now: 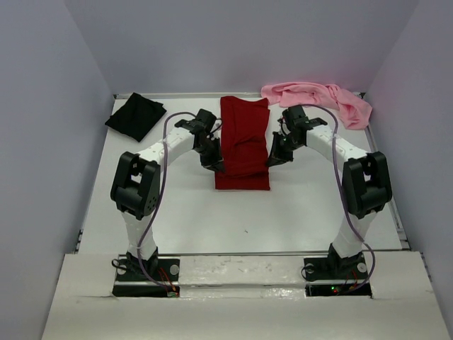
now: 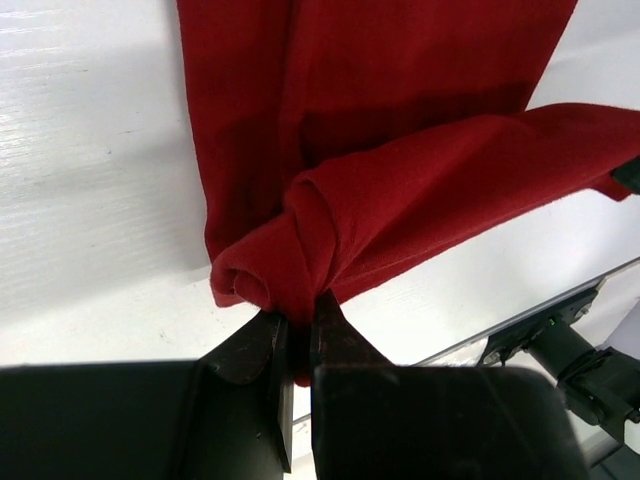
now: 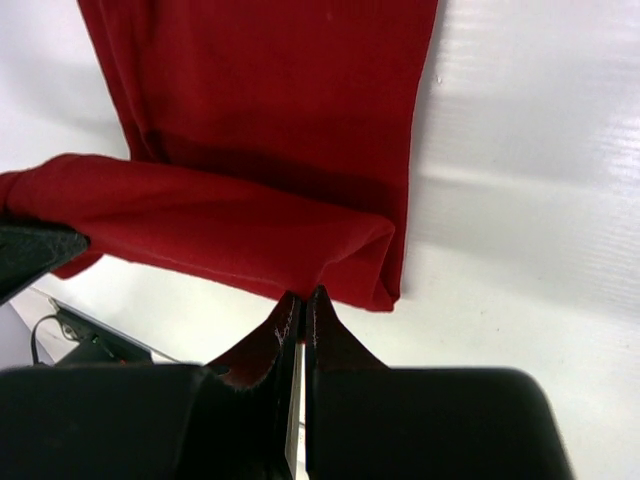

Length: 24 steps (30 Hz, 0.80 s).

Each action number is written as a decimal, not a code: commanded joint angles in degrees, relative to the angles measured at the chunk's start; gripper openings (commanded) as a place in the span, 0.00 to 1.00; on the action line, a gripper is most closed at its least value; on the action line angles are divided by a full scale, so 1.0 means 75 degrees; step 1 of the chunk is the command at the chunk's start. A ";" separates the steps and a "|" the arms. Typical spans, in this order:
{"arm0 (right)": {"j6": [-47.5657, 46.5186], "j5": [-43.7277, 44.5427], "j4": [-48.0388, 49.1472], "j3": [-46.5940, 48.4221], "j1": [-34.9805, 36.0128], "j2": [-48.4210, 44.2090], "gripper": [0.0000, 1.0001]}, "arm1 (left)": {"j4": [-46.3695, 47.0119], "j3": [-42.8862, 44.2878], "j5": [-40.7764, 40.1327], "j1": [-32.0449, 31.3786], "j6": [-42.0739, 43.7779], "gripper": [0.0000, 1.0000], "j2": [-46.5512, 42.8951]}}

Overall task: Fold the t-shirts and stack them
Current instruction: Fold the tshirt

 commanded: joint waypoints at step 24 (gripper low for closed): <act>-0.0109 0.0890 0.0610 0.0821 -0.0188 0.0884 0.00 | 0.0602 -0.0270 0.0078 0.0068 0.0304 0.07 0.0582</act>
